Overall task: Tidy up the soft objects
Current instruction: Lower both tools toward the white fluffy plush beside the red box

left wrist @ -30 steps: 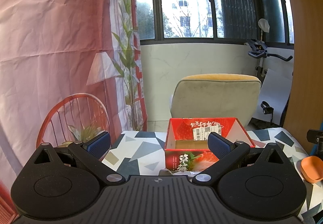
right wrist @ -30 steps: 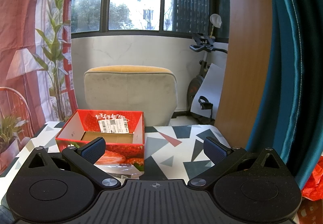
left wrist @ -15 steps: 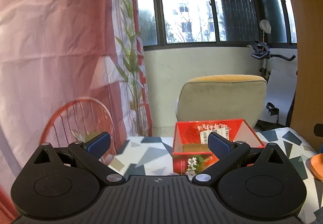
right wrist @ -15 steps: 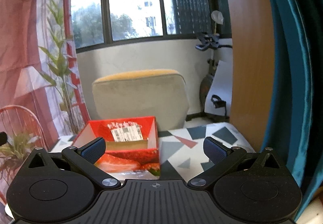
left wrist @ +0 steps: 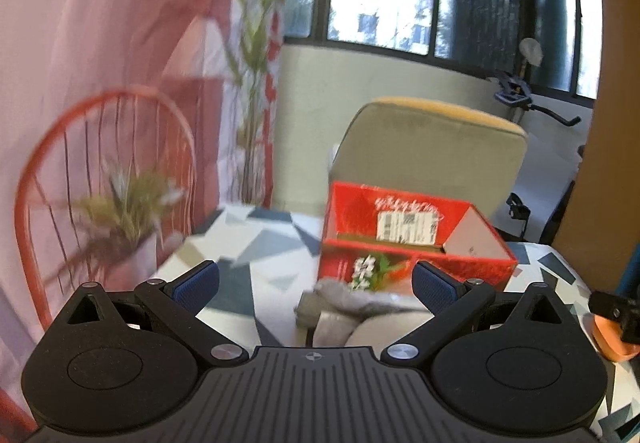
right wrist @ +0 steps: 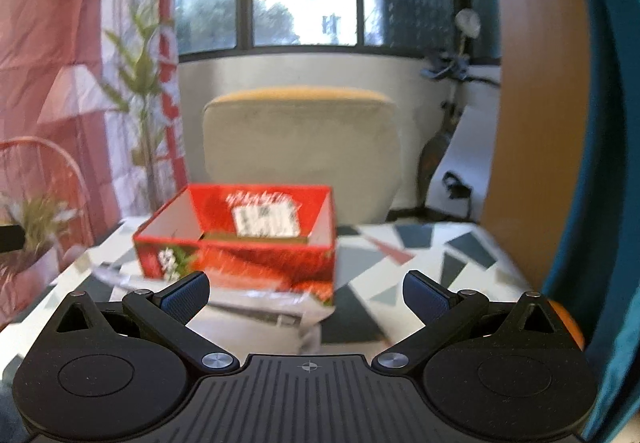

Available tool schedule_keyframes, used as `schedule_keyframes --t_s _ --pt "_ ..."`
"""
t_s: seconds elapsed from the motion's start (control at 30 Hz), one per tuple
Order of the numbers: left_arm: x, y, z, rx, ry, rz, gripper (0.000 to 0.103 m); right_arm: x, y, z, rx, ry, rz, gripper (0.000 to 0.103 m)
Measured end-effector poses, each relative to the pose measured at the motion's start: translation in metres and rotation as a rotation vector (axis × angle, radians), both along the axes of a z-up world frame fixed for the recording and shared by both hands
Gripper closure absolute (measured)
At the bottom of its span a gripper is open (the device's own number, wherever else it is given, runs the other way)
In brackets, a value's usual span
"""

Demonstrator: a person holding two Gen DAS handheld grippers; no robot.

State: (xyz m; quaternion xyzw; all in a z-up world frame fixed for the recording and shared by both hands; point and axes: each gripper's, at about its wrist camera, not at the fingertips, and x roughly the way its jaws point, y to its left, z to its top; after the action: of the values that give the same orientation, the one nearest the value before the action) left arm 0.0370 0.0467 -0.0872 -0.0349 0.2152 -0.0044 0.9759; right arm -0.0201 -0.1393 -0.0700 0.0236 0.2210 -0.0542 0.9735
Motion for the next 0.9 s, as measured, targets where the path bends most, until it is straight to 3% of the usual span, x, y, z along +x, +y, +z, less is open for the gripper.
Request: schedule_keyframes --t_s 0.2,0.33,0.6,0.9 --pt "0.017 0.007 -0.031 -0.006 0.068 0.016 0.000 0.016 0.005 -0.033 -0.037 0.045 0.010 0.000" --pt "0.026 0.006 -0.047 0.002 0.097 -0.011 0.000 0.025 0.003 -0.055 0.005 0.100 0.050 0.000" --pt "0.039 0.002 -0.070 -0.025 0.141 -0.065 0.000 0.039 0.007 -0.081 -0.015 0.142 0.080 0.001" --pt "0.051 -0.002 -0.090 -0.037 0.188 -0.062 0.000 0.053 -0.002 -0.109 0.017 0.206 0.092 0.001"
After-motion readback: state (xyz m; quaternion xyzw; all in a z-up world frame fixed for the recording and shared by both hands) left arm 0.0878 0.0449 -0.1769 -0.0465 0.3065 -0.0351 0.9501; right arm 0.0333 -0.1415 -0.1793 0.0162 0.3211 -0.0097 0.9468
